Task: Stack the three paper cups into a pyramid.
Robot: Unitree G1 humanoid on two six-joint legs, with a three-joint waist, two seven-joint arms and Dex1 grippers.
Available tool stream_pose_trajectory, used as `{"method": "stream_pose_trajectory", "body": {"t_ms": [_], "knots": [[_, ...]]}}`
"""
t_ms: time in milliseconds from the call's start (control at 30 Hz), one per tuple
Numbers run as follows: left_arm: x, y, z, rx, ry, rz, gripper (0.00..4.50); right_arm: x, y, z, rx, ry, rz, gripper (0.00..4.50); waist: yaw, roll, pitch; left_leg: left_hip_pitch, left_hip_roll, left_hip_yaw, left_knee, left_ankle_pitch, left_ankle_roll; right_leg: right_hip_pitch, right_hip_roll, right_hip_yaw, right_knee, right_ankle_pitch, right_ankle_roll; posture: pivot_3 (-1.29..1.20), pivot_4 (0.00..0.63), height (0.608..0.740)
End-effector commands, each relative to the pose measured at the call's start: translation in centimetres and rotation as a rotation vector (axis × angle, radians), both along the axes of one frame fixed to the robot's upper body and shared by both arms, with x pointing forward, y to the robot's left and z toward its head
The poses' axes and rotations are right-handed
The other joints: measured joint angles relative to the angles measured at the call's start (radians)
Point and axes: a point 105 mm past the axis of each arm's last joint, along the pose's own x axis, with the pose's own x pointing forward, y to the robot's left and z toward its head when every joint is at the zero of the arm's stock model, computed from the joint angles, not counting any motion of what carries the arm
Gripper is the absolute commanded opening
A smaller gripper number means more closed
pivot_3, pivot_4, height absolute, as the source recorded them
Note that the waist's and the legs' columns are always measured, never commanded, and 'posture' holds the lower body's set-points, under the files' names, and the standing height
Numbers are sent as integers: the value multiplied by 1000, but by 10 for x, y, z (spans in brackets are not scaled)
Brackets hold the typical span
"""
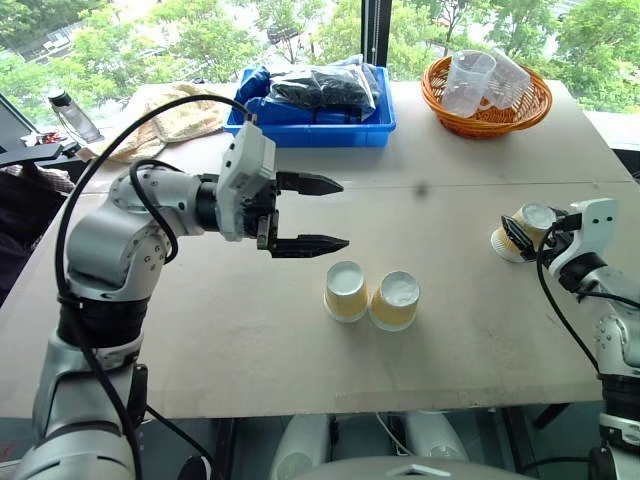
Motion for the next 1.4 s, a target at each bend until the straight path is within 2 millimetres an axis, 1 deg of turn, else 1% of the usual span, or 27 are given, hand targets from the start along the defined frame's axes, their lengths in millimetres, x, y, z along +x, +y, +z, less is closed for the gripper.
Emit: {"method": "stream_pose_trajectory", "body": {"t_ms": [33,67,100,133,200,233,267,300,367,467,533,633,733,767,833,867,967,1067,1133,1267,1400], "knots": [[-5,1,5,13,-40,-8,4500,0,-2,10,14,-35,7,4458,0,0,0,0,0,0,0,0,0,0,0,0,0,0,0,0,150,740],[-4,1,4,15,-42,-5,4500,0,-2,10,16,-38,6,4458,0,0,0,0,0,0,0,0,0,0,0,0,0,0,0,0,150,740],[-4,2,4,16,-43,-4,4500,0,-2,11,16,-41,6,3960,0,0,0,0,0,0,0,0,0,0,0,0,0,0,0,0,150,740],[-4,2,4,16,-43,-4,4500,0,-1,11,11,-45,9,3717,0,0,0,0,0,0,0,0,0,0,0,0,0,0,0,0,150,740],[-4,2,4,17,-44,-4,4500,-1,0,12,2,-51,23,2887,0,0,0,0,0,0,0,0,0,0,0,0,0,0,0,0,150,740],[-4,2,3,18,-43,-3,4500,-1,1,13,0,-56,30,2370,0,0,0,0,0,0,0,0,0,0,0,0,0,0,0,0,150,740],[-4,2,3,18,-43,-3,4500,-2,3,15,-3,-66,37,2057,0,0,0,0,0,0,0,0,0,0,0,0,0,0,0,0,150,740],[-4,2,3,18,-43,-2,4500,-2,3,16,-5,-73,42,1997,0,0,0,0,0,0,0,0,0,0,0,0,0,0,0,0,150,740],[-3,3,2,22,-46,2,4500,-6,14,26,-25,-125,112,1985,0,0,0,0,0,0,0,0,0,0,0,0,0,0,0,0,150,740],[-2,7,-1,32,-44,12,4500,-16,42,44,-55,-193,276,1985,-3,2,1,0,0,0,0,0,0,0,0,0,0,0,0,0,150,740],[-2,12,-4,44,-38,21,4500,-24,68,60,-23,-235,399,1985,-5,2,1,0,0,0,0,0,0,0,0,0,0,0,0,0,150,740],[-1,23,-9,77,-25,47,4500,-44,116,81,25,-264,629,1985,-4,2,2,0,1,0,0,0,0,0,0,0,0,0,0,0,150,740],[1,37,-15,113,-21,70,4500,-64,153,88,31,-237,820,1985,-2,3,2,0,1,-1,0,0,0,-1,0,0,0,0,0,0,150,740],[0,40,-15,113,-10,72,4500,-69,162,87,27,-222,864,1985,-1,3,2,0,1,-2,0,0,0,-1,0,-1,0,0,0,0,150,740],[-8,50,-20,138,35,47,4500,-83,183,83,-6,-176,992,1985,2,3,2,-1,0,-2,0,0,0,-1,0,-2,-1,0,0,0,150,740],[-12,55,-22,153,58,34,4500,-87,190,81,-16,-155,1037,1985,1,3,2,-1,0,-2,0,0,0,-1,-1,-2,-2,0,0,0,150,740],[-23,64,-22,147,109,-1,4500,-93,198,79,-43,-125,1098,1985,2,3,2,-1,0,-3,0,0,0,-1,-1,-2,-2,0,0,0,150,740],[-27,69,-20,145,108,-10,4500,-101,203,76,-69,-88,1162,1985,4,3,2,-1,0,-3,0,0,0,-1,-1,-3,-2,0,0,0,150,740],[-29,67,-19,138,97,-21,4500,-103,204,77,-88,-83,1168,1985,4,3,2,-1,0,-3,0,0,1,-1,-1,-3,-2,0,0,0,150,740],[-36,58,-16,102,97,-62,4500,-99,204,75,-143,-68,1145,1985,1,3,2,-1,0,-3,0,0,1,-1,-1,-3,-2,0,0,0,150,740],[-36,58,-17,108,96,-59,4500,-98,204,73,-147,-54,1140,1985,0,3,2,-1,0,-3,0,0,1,-1,-1,-3,-2,0,0,0,150,740]]}}
